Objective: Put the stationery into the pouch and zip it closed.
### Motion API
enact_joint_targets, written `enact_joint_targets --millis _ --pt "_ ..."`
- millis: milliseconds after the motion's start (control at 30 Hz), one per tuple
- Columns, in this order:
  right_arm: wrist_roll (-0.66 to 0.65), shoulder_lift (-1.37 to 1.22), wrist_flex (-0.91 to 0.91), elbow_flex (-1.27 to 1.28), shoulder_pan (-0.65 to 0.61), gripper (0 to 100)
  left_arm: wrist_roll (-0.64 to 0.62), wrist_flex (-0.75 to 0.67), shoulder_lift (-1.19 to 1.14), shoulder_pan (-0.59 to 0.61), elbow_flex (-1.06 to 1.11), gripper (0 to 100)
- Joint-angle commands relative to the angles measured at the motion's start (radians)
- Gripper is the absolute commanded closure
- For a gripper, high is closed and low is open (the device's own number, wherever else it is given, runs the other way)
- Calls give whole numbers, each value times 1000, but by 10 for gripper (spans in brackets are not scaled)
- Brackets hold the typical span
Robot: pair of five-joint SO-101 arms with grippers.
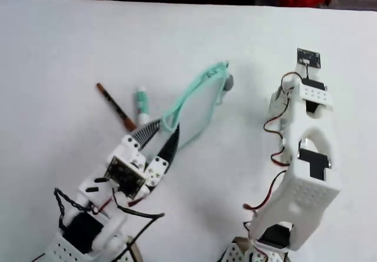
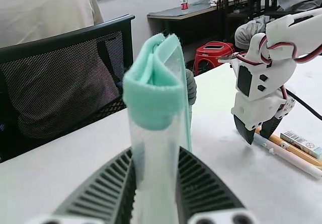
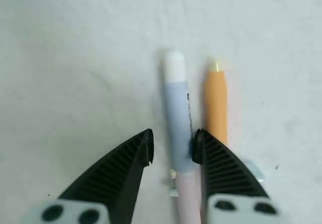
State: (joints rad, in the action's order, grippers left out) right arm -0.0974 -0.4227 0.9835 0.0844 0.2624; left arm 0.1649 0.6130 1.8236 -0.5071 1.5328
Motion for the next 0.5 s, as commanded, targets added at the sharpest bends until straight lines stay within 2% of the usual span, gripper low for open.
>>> enact_joint_targets --millis 0,467 --pt "2 2 -18 -34 22 861 9 2 -5 -13 11 972" --pt "-2 -33 -13 -64 22 861 9 2 -5 -13 11 972"
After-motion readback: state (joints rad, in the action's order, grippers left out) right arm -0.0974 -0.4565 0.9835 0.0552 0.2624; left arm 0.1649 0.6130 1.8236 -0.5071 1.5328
